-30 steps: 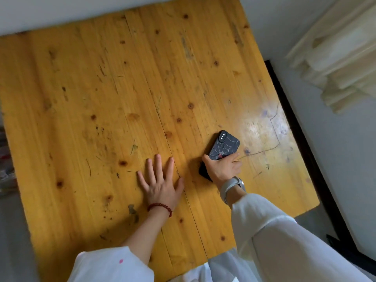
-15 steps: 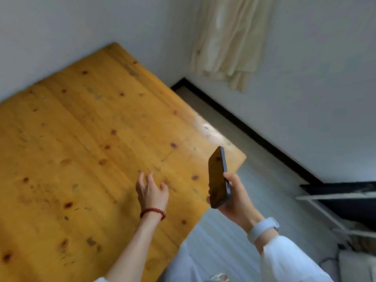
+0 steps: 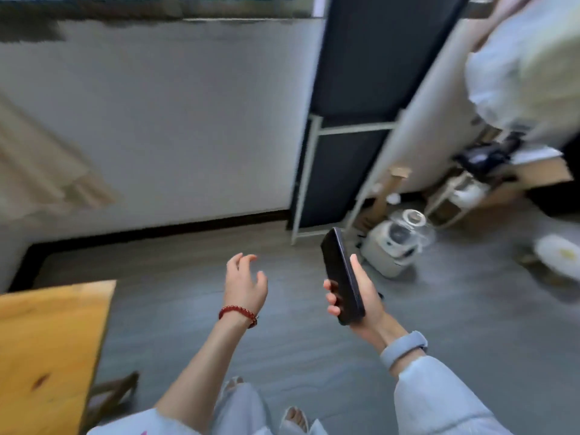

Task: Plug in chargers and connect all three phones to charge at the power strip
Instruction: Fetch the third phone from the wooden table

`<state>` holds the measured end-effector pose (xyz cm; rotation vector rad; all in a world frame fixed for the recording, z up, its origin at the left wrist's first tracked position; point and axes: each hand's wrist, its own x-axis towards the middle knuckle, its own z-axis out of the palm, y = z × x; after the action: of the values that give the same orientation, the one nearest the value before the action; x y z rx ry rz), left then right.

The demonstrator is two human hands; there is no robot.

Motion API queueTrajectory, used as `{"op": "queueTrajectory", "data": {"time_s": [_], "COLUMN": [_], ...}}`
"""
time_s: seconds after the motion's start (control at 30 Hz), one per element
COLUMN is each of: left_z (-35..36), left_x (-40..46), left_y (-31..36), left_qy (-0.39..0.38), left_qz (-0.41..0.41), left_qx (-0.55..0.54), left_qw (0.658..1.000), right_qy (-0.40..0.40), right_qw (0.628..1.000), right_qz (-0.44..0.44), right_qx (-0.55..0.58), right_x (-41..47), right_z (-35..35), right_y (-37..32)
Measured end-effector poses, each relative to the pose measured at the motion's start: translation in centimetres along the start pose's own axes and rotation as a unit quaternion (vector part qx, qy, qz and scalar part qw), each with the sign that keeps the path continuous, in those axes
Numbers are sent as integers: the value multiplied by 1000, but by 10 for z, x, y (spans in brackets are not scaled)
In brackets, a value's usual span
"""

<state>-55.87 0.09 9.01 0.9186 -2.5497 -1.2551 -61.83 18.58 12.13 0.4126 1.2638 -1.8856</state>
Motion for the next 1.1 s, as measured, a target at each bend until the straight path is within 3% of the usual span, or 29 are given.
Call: {"op": "queueTrajectory", "data": {"time_s": [0.2,0.4,0.57,0.77,0.97,1.1], "left_z": [142,292,428,575,697,786], "left_x": [9,19,42,39,-15,-54], "left_y": [129,239,343,480,579,636], "left_qy": [-150,-266,-332,-395,-471,-503], "left_qz": [179,293,355,432,489,516], "left_qx": [68,149,170,189,191,185], "left_qw": [970,906,857,789,709,668], "right_qy": [60,280,453,593,667,679], "right_qw": [977,929,870,786,725,710], "right_qz": [-124,-190,-170,-154,-130,-125], "right_qx": [163,147,91,83,112,143], "right_x": [-40,-44,-27,-59,-105,-123], "right_z": [-150,-280,-407,-535,-642,-727], "right_y": [-58,-106,-174,-256,-298,-324]}}
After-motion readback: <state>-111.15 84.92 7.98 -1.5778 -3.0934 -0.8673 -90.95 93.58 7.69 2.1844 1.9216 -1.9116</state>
